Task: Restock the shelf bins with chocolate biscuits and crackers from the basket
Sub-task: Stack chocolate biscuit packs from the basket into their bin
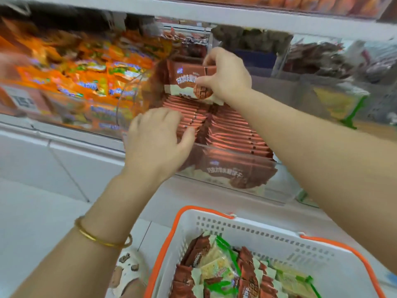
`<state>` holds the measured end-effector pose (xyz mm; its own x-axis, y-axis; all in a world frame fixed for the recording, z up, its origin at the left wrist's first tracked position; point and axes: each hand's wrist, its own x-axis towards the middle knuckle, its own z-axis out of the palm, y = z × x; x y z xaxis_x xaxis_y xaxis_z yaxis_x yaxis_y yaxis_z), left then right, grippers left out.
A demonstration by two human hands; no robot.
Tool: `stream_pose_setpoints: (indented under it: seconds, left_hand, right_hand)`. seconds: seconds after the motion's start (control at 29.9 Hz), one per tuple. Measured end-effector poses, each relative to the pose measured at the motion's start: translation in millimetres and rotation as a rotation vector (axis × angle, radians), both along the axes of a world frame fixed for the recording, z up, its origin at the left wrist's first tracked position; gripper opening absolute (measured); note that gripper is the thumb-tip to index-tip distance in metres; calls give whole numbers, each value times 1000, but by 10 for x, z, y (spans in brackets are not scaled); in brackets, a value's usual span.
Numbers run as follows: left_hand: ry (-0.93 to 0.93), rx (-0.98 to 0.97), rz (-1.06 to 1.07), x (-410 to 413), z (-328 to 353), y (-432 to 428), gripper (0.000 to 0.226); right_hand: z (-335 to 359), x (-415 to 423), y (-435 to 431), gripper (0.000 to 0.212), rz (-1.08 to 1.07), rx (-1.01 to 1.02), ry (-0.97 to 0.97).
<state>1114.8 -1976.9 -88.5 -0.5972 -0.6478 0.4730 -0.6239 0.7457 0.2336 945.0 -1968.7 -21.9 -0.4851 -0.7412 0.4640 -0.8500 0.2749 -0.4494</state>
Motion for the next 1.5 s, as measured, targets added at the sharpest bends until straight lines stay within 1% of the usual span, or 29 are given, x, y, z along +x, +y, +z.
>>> stream_pose_setpoints:
  seconds: [0.1,0.17,0.3,0.4,0.47,0.57,0.67,0.74,0.8,0.87,0.97,1.04,1.1,1.14,1.17,1.24,1.3,1.34,1.4,1.47,1.5]
  left_hand:
    - [-2,-10,32,-17,-71,-5,59]
    - [16,7,35,-26,-81,-6,59]
    - [29,17,47,-51,-70,-1,58]
    - [24,14,41,-52,-76,2,58]
    - [35,7,38,-44,-86,-5,56]
    - [47,-4,30,-35,-101,-7,52]
    - [58,-15,16,-26,-98,2,52]
    - [90,-20,0,-19,-87,10,52]
    - [143,-38,-25,-5,-68,21,50]
    - [186,-103,-57,16,-41,83,43]
    - [204,-203,-85,83,-5,336,29]
    - [198,-223,-121,137,-10,568,22]
    - [157,-218,-178,173,-73,778,19]
    - [111,-210,-211,188,-143,859,18]
    - [37,-197,-243,204,-241,922,18]
    - [-166,-151,-295,263,-486,977,25]
    - [-368,-22,-358,313,-660,977,38]
    - [-436,62,-379,320,-707,981,41]
    - [-566,166,-377,281,-777,989,35]
    - [-670,169,-372,164,-820,1010,34]
    - [-691,154,-389,97,-836,1034,34]
  right_hand:
    - [-108,-56,-309,35,-29,32,93]
    - [-176,-86,-449,41,-66,66,199]
    - [-271,-116,-568,65,-159,119,378]
    - [-327,-173,-586,59,-167,161,583]
    - [-317,-209,-572,56,-128,160,620]
    - [-264,-259,-523,58,-84,183,567]
    - [-244,-261,-453,61,-94,147,545]
    - [-222,-240,-409,60,-101,157,521]
    - [-147,-174,-320,55,-112,157,450]
    - [-55,-45,-131,42,-92,79,360]
    - [-28,280,470,20,1,-122,210]
    - [-145,513,1042,18,56,-202,136]
    - [-417,693,1600,20,128,-196,51]
    - [-623,733,1808,18,148,-123,1]
    - [-857,743,1963,14,148,11,-30]
    - [-1387,659,2106,11,110,376,-45]
    - [-1911,476,2121,12,114,667,-98]
    - [-2158,401,2119,12,148,764,-132]
    - [-2600,371,2141,13,234,916,-201]
    - [-2979,433,2180,19,248,978,-250]
    - [-3124,459,2197,26,204,982,-243]
